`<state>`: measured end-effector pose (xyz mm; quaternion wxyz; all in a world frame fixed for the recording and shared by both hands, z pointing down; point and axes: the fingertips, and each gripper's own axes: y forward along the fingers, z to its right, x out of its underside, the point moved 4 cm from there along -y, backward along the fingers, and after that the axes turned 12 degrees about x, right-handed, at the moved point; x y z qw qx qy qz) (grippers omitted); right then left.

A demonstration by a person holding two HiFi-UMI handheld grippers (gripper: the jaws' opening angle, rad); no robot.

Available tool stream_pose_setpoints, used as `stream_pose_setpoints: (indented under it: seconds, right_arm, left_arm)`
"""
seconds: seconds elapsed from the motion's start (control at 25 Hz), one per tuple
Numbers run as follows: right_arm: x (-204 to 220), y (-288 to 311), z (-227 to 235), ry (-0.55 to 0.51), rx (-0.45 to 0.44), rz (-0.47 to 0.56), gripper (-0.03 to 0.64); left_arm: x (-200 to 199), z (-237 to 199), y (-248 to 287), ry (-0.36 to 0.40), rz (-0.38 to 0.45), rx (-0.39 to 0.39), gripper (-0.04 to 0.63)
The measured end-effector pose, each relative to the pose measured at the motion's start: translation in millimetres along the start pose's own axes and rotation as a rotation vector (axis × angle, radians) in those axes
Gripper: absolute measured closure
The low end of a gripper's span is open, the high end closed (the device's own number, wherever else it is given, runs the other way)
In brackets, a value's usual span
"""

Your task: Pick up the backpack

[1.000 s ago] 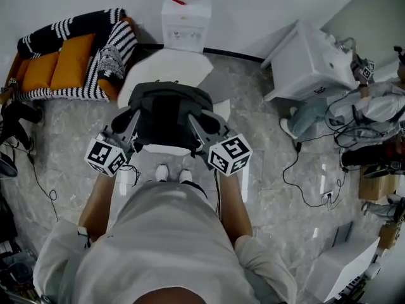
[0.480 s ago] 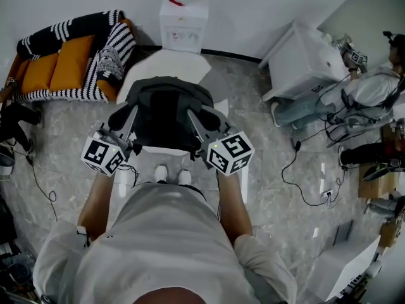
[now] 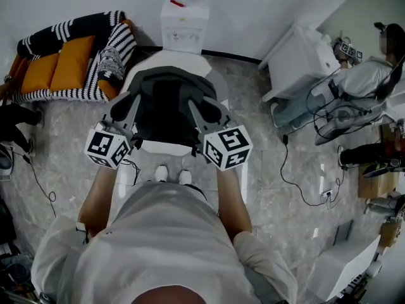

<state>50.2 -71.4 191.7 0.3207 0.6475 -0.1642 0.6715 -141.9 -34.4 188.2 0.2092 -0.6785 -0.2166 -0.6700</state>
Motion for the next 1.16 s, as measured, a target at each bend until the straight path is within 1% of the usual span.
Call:
stream_pose_setpoints:
  seconds: [0.24, 0.56, 0.92, 1.16]
  right_arm:
    - [-13, 6, 0, -0.029, 0.023, 0.018, 0.568]
    - [-26, 14, 1, -0.041, 0.043, 0.045, 0.568]
    - [-21, 15, -8, -0.041, 0.054, 0.029, 0.568]
    - [-14, 14, -9, -0.020, 0.054, 0.029, 0.567]
  left_arm:
    - [-12, -6, 8, 0.015, 0.007, -0.031, 0.563]
    - [-23, -17, 18, 0.025, 0.015, -0.031, 0.563]
    - [-17, -20, 9, 0.008, 0.010, -0.018, 0.563]
    - [-12, -18, 6, 0.018, 0.007, -0.003, 0.563]
